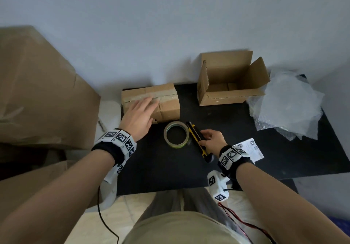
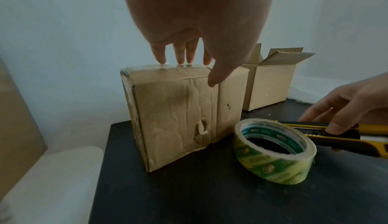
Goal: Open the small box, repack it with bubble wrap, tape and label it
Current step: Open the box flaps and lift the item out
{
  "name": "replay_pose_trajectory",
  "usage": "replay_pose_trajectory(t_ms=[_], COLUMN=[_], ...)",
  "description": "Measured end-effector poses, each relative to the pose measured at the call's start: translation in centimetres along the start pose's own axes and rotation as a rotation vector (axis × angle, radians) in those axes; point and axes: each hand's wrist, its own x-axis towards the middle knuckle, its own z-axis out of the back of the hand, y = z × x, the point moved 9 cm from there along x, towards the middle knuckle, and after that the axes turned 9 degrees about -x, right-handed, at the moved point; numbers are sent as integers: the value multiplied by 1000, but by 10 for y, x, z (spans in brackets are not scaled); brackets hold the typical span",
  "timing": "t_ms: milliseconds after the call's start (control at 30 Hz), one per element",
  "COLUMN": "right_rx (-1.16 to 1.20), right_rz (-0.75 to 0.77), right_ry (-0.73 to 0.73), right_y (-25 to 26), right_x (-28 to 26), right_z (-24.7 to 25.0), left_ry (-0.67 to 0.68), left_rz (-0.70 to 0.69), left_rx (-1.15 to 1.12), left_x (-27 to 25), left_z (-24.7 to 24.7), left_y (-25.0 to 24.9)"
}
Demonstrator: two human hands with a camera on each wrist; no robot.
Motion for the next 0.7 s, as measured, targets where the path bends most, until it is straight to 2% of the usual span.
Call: replay_pose_trajectory(t_ms=[167,400,533,600,700], right_rx=[-39,-355,-484,-531,-516], right_rz=[-36,19,-9,40,278], right_ry=[-18,5,24,-6,-187], right_y=[-14,1,16,40,101], right_x=[5,1,4,4,-5], right_z=[-9,-5,3,6,12], left_ry=[-4,-31,-50,-48,-46], left_rz=[27,49,58,57,47], left_rx=[-9,-57,-51,-39,-22], left_x=[-5,-12,-15,-17,-20], left_z=[-2,5,12,12,12], left_y=[0,8,15,16,18])
